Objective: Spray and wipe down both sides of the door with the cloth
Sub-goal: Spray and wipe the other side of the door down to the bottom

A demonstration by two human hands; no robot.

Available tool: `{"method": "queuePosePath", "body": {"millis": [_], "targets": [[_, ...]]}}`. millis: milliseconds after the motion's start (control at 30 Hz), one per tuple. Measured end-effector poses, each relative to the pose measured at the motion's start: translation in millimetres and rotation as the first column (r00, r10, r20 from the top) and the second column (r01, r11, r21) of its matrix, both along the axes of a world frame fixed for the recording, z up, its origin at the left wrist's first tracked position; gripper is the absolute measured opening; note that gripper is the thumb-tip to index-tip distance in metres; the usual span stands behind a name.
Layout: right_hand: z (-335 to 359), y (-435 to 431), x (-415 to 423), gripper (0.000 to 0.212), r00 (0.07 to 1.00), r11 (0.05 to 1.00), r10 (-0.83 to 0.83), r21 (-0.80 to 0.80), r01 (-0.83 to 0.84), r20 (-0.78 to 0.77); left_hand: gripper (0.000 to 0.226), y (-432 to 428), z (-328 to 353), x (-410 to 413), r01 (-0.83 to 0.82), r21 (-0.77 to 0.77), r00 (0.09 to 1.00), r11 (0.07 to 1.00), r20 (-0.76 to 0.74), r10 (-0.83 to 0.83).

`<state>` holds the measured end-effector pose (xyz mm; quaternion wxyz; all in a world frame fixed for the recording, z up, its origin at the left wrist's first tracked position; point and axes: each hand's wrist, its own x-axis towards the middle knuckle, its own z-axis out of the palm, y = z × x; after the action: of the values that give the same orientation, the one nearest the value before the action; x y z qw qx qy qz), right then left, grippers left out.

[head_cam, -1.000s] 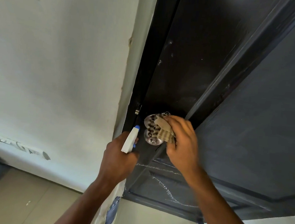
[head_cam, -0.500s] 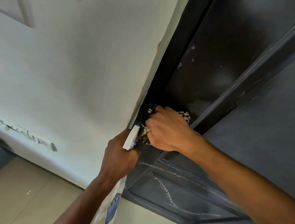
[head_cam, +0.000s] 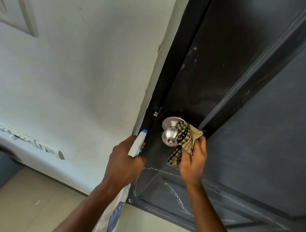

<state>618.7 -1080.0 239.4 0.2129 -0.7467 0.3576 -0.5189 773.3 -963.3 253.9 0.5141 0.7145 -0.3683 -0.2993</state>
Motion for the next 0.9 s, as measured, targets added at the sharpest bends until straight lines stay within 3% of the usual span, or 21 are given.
{"method": "queuePosePath", "body": {"millis": [167,267,400,500,700,900], "targets": [[-11.4,18.2,18.5,0.043,0.971,0.971,-0.107,0.231,0.057,0.211,0.036,3.0,-2.7,-4.8,0.026,0.006,0.999,1.0,0.021,-0.026],[-20.1,25.8,29.4,0.043,0.922,0.899,-0.225,0.432,0.072,0.314,0.037,3.7,-2.3,-8.3,0.053,-0.004,0.998,0.999,0.029,-0.053],[-21.3,29.6,47.6,0.04,0.788,0.762,-0.312,0.635,-0.125,0.53,0.038,5.4,0.6,-11.1,0.06,-0.025,0.998,0.998,0.03,-0.059],[-21.2,26.1,55.3,0.041,0.729,0.725,-0.36,0.666,-0.174,0.583,0.039,9.4,-0.6,-9.3,0.052,-0.024,0.998,0.998,0.036,-0.051],[-30.4,30.5,73.0,0.041,0.78,0.677,-0.384,0.725,-0.126,0.494,0.035,20.9,-6.4,-0.2,0.02,0.005,1.0,1.0,0.021,-0.02],[-24.8,32.4,96.1,0.045,0.561,0.621,-0.476,0.711,-0.331,0.677,0.028,34.7,-6.1,14.9,0.0,0.026,1.0,1.0,0.014,0.0]]}}
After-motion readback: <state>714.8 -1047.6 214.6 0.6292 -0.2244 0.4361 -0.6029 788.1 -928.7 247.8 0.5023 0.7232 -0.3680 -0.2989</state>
